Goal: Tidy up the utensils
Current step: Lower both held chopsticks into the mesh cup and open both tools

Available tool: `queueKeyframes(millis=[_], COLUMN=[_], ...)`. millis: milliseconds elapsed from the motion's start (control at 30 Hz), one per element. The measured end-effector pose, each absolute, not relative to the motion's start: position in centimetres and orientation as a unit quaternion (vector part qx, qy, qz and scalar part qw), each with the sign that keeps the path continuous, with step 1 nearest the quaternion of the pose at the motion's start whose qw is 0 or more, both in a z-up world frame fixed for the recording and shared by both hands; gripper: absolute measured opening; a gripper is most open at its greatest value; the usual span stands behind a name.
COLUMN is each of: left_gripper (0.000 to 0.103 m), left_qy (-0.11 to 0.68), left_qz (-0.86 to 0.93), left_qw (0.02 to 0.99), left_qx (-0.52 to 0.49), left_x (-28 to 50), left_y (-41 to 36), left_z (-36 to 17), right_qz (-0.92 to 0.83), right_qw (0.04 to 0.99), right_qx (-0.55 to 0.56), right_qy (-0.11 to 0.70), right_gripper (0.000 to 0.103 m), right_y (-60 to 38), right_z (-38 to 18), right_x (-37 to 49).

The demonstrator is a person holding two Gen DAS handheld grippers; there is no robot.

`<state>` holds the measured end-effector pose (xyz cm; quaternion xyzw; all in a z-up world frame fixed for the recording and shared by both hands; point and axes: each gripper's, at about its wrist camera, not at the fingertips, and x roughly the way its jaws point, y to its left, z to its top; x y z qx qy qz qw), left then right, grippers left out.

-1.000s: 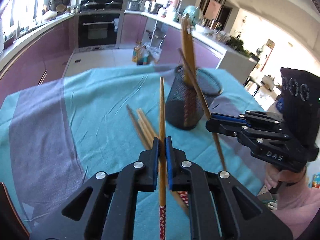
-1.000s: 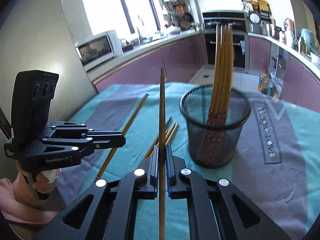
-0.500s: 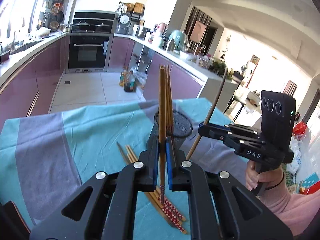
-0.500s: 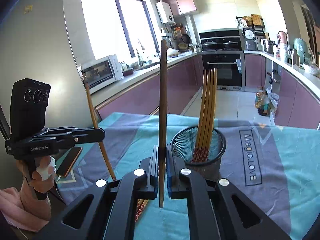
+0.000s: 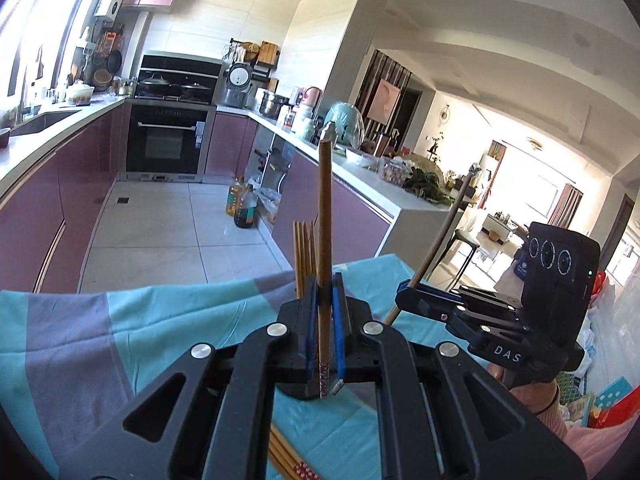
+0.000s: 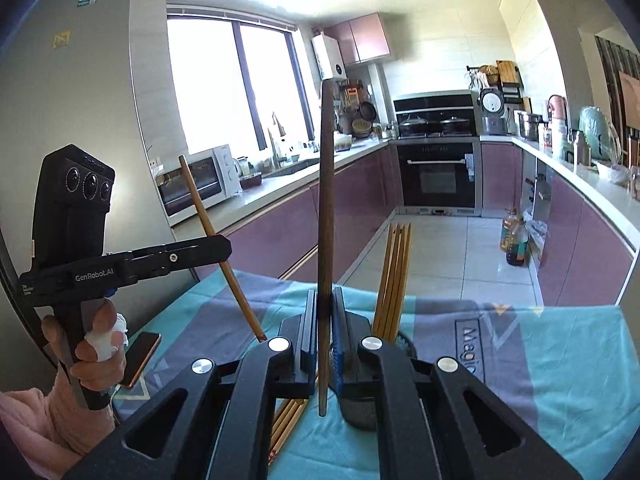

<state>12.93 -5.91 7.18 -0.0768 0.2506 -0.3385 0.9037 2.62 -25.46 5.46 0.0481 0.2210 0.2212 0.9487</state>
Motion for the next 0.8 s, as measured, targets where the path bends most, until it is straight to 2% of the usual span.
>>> queueKeyframes(millis=[367, 800], left_gripper=[0.008, 0.008], left_qy=[0.233, 0.304], left_qz=[-0.330, -0.328], left_qw=[0.913, 0.894], left_qx=[-0.063, 0.017], left_x=[13.9, 15.6], left_y=[-8.6, -12.2], left_z=[8.7, 4.7], right_qz=[0.199, 0.192], right_qw=[0.960, 0.937], right_qx=[0.043, 0.046], right_qy=[0.194, 0.287], right_gripper=[0.006, 0.006], right_y=[-26.3, -26.1], right_z=[6.8, 1.6], right_x=[4.4, 8.0])
